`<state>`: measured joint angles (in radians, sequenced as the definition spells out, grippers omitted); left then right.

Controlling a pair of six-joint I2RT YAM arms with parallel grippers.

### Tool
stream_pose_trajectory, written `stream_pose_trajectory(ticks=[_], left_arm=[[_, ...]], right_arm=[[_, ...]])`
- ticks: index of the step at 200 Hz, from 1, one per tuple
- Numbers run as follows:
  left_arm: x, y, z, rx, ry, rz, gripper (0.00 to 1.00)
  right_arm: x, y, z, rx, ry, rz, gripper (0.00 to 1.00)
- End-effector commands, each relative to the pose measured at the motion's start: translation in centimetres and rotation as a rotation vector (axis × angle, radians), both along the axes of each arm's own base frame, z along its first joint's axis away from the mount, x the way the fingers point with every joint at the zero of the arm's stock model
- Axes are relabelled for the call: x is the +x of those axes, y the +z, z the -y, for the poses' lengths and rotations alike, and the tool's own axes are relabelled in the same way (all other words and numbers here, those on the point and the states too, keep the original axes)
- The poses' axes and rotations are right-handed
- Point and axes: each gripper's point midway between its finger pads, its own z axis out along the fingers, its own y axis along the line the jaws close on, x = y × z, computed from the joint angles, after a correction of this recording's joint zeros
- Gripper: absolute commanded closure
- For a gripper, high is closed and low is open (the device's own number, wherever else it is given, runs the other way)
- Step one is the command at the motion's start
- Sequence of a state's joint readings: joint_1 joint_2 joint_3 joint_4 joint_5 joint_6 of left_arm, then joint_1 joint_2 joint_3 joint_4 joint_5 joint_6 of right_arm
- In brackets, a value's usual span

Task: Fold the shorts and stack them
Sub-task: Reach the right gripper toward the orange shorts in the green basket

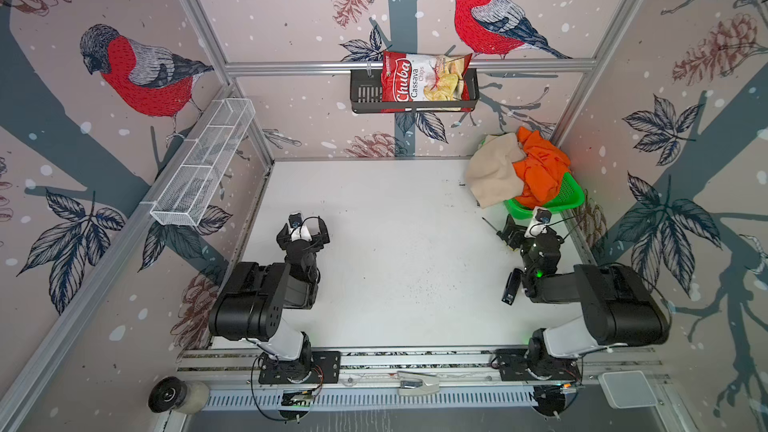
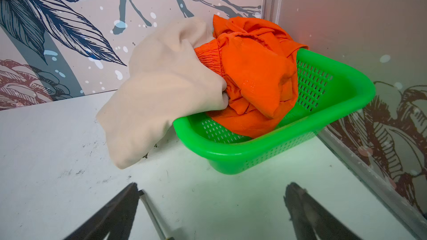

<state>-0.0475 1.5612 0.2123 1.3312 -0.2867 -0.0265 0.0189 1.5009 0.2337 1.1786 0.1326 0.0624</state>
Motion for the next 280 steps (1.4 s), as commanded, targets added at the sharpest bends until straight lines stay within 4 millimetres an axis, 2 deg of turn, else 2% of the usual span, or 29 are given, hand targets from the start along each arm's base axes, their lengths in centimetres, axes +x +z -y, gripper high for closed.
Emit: stream_pose_trajectory(ticks=[1, 192, 228, 248, 261, 280], left_arm=[[0.1, 0.5, 0.2, 0.0, -0.01, 0.021, 0.01], [0.0, 0.6, 0.2, 0.0, -0.013, 0.026, 0.02], [-0.9, 3.4, 0.7, 0.012, -0.034, 0.058, 0.02], [-0.8, 6.4, 1.3, -0.05, -0.057, 0.086, 0.03], [-0.6, 8.6, 3.3, -0.076, -0.168, 0.115, 0.06], [-0.2, 10.3, 5.4, -0.148, -0.285, 0.092, 0.11]], right_arm=[[0.1, 0.4, 0.0, 0.007, 0.0, 0.017, 0.0], [0.1, 0.5, 0.0, 0.007, -0.002, 0.018, 0.0], [0.1, 0.5, 0.0, 0.007, -0.002, 0.021, 0.0], [0.2, 1.5, -0.4, -0.002, 0.024, 0.03, 0.0], [0.8, 2.4, -0.8, 0.014, 0.041, -0.016, 0.0], [1.2, 3.5, -1.0, 0.087, 0.033, -0.128, 0.01]])
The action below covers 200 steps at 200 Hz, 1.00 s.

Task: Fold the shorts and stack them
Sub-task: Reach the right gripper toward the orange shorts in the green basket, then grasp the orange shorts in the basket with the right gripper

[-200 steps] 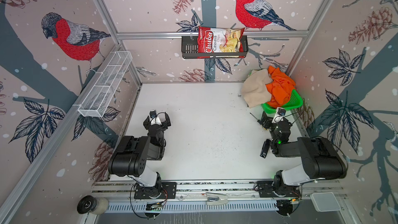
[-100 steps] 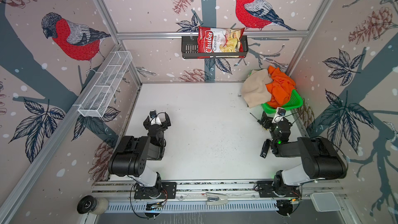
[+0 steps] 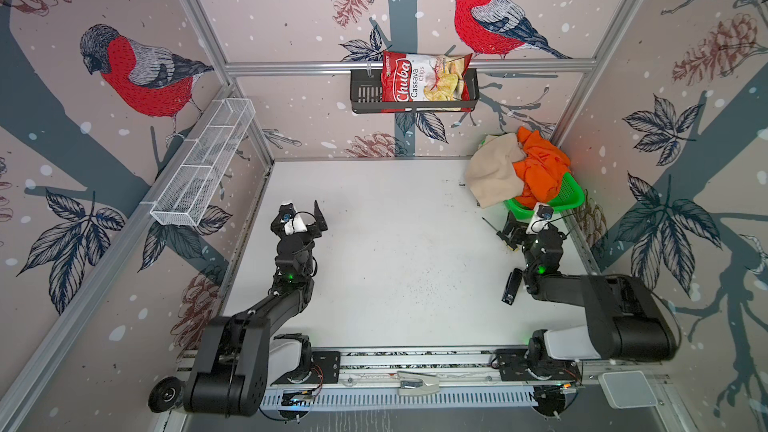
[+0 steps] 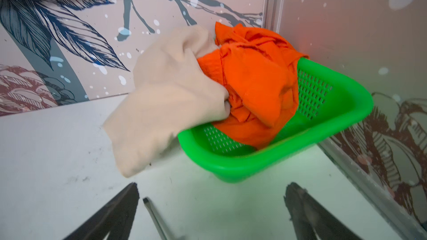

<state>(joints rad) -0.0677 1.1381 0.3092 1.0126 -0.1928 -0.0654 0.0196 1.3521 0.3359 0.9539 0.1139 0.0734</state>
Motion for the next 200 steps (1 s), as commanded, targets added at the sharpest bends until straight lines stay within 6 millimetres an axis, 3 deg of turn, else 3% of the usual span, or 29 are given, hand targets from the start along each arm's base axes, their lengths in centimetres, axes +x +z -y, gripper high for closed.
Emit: stream_pose_trajectory(ticks=[1, 17, 34, 67, 98, 117, 142, 177, 200], left_arm=[[0.5, -0.6, 3.2, -0.074, -0.189, -0.118, 0.12], [0.6, 0.3, 4.6, -0.121, -0.266, -0.158, 0.15], [0.5, 0.2, 6.0, -0.144, -0.343, -0.224, 0.17], [0.4, -0.5, 8.7, -0.197, -0.451, -0.338, 0.22], [1.1, -1.2, 12.5, -0.138, -0.491, -0.435, 0.23], [2.1, -1.6, 14.0, -0.139, -0.498, -0.48, 0.23], [3.5, -2.2, 15.3, -0.136, -0.502, -0.521, 0.23], [4.9, -2.1, 15.8, -0.15, -0.506, -0.516, 0.23], [5.5, -2.3, 15.8, -0.142, -0.499, -0.51, 0.22]], right_arm=[[0.0, -0.1, -0.6, 0.076, 0.017, -0.153, 0.01], [-0.6, 1.5, -0.5, 0.152, -0.011, -0.215, 0.01], [-1.8, 2.1, -0.1, 0.224, -0.067, -0.306, 0.01], [-3.4, 3.8, -1.1, 0.24, -0.019, -0.427, 0.01], [-2.9, 6.2, -1.7, 0.223, 0.035, -0.384, 0.0], [-1.2, 7.5, -1.4, 0.253, 0.048, -0.329, 0.01], [2.8, 8.6, 0.1, 0.301, 0.012, -0.335, 0.0], [9.0, 8.1, 5.1, 0.325, -0.158, -0.411, 0.01], [12.6, 6.7, 8.7, 0.342, -0.245, -0.463, 0.01]])
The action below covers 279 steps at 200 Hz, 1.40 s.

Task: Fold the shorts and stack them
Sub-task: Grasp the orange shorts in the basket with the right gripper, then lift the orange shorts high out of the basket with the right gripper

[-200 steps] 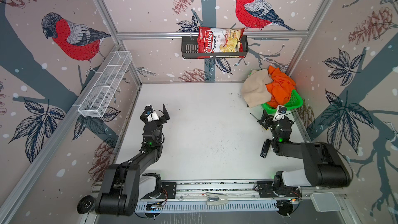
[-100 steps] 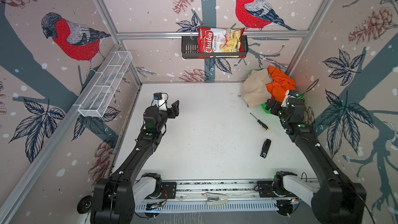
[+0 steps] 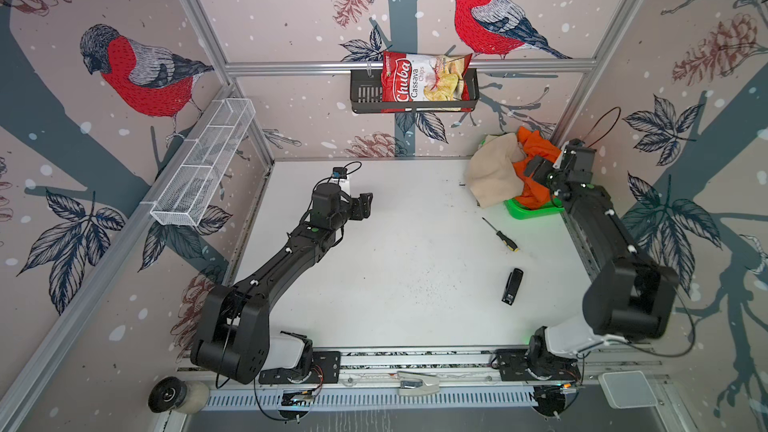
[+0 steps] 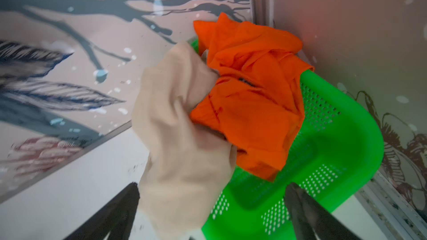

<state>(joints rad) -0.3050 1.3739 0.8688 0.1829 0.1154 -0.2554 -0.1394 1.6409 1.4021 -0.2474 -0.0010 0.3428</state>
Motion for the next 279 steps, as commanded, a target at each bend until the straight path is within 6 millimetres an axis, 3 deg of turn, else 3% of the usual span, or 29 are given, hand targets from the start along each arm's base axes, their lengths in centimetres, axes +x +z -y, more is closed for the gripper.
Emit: stream_pose_trajectory(ticks=[1, 30, 61, 94, 104, 111, 119, 133, 142, 169, 227, 279], left_arm=[[0.7, 0.4, 0.0, 0.0, 0.01, 0.021, 0.22], [1.3, -0.7, 0.2, 0.012, 0.011, -0.004, 0.22], [1.8, -2.0, 0.5, -0.004, 0.009, -0.035, 0.22], [2.2, -2.9, 0.9, -0.018, 0.007, -0.061, 0.22], [2.4, -2.9, 0.9, -0.023, 0.008, -0.064, 0.22], [2.4, -3.0, 1.0, -0.026, 0.009, -0.066, 0.22], [2.4, -2.8, 1.0, -0.032, 0.011, -0.061, 0.22], [2.5, -2.5, 1.0, -0.036, 0.012, -0.052, 0.22], [2.6, -2.1, 0.9, -0.036, 0.016, -0.044, 0.22], [2.5, -1.2, 0.6, -0.03, 0.025, -0.02, 0.22], [2.3, 0.2, 0.6, -0.055, 0.026, 0.012, 0.22], [1.7, 2.7, 0.3, -0.077, 0.035, 0.073, 0.23]], right_arm=[[1.9, -2.0, 3.1, 0.014, -0.092, -0.093, 0.01], [6.1, -5.1, 4.8, 0.114, -0.081, -0.155, 0.0], [9.8, -8.2, 4.9, 0.193, -0.057, -0.194, 0.01], [12.3, -11.6, 4.4, 0.254, -0.024, -0.215, 0.0], [12.6, -12.5, 4.5, 0.26, -0.026, -0.221, 0.04], [12.7, -13.0, 4.6, 0.264, -0.024, -0.222, 0.12], [12.8, -13.4, 4.6, 0.277, -0.016, -0.223, 0.3], [12.8, -12.9, 4.6, 0.302, -0.001, -0.212, 0.72], [12.7, -11.7, 4.7, 0.299, 0.002, -0.192, 0.84], [12.2, -5.0, 4.7, 0.245, 0.008, -0.058, 0.98], [8.8, 11.4, 4.4, 0.129, 0.025, 0.279, 1.0], [4.3, 25.4, 0.9, 0.072, 0.119, 0.598, 1.0]])
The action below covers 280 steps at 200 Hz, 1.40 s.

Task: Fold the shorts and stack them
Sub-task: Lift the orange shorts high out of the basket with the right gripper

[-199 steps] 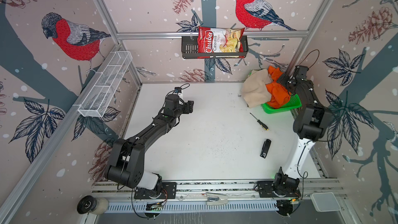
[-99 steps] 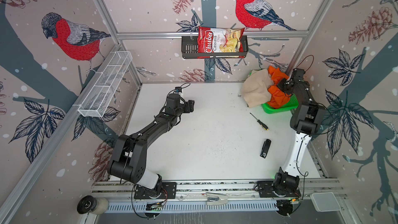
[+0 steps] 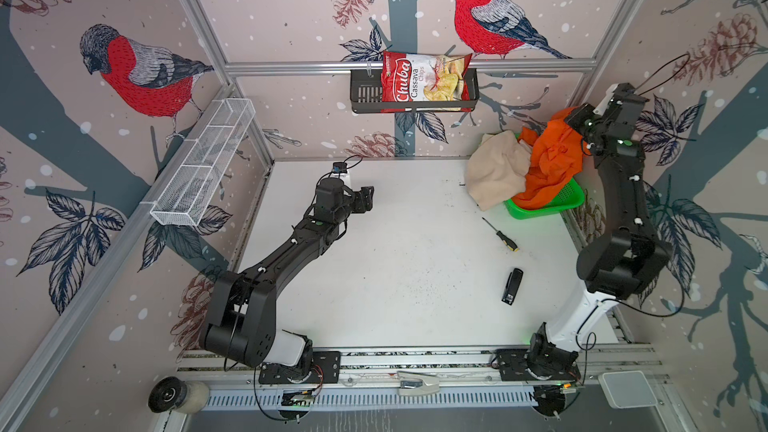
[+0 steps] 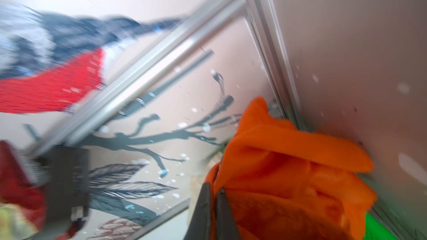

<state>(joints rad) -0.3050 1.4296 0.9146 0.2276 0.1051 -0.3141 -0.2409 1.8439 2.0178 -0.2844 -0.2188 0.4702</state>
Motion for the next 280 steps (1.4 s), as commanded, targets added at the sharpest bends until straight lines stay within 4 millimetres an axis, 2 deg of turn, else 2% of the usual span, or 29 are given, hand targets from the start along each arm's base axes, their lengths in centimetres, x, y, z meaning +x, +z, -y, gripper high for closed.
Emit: stream_pose_trajectory(ticks=[1, 27, 60, 82, 119, 150, 173, 197, 229, 251, 266, 280], left_arm=[[0.0, 2.0, -0.1, -0.019, 0.005, 0.062, 0.23], [-0.4, 3.1, -0.4, -0.017, 0.011, 0.094, 0.23], [-0.8, 3.9, -0.7, -0.011, 0.017, 0.116, 0.23], [-1.1, 4.4, -0.8, -0.007, 0.02, 0.129, 0.23], [-1.3, 4.9, -0.9, -0.011, 0.022, 0.138, 0.23], [-1.6, 5.5, -1.0, -0.02, 0.023, 0.146, 0.23], [-1.7, 5.9, -1.2, -0.018, 0.031, 0.152, 0.22], [-1.9, 6.4, -1.7, -0.009, 0.053, 0.145, 0.22], [-2.1, 7.0, -2.5, 0.011, 0.093, 0.128, 0.22], [-2.5, 7.3, -3.2, 0.023, 0.122, 0.126, 0.22], [-2.8, 7.6, -3.6, 0.03, 0.133, 0.132, 0.22], [-3.0, 7.6, -3.9, 0.041, 0.148, 0.132, 0.22]], right_arm=[[-1.7, 7.8, -2.0, -0.059, 0.039, 0.217, 1.0], [-4.5, 13.1, -2.8, -0.101, 0.003, 0.346, 1.0], [-8.5, 19.0, -3.3, -0.12, -0.063, 0.498, 1.0], [-11.2, 22.6, -4.6, -0.128, -0.053, 0.594, 1.0], [-15.7, 28.0, -8.9, -0.164, 0.028, 0.732, 1.0], [-19.7, 30.9, -13.6, -0.159, 0.177, 0.839, 1.0], [-21.6, 31.0, -17.8, -0.132, 0.3, 0.857, 1.0], [-22.2, 29.6, -22.7, -0.111, 0.428, 0.826, 1.0], [-21.8, 25.6, -30.7, -0.071, 0.633, 0.711, 1.0], [-22.7, 23.0, -35.9, -0.059, 0.756, 0.659, 1.0], [-22.8, 21.4, -38.4, -0.056, 0.811, 0.619, 1.0], [-21.6, 18.9, -40.1, -0.055, 0.824, 0.549, 1.0]])
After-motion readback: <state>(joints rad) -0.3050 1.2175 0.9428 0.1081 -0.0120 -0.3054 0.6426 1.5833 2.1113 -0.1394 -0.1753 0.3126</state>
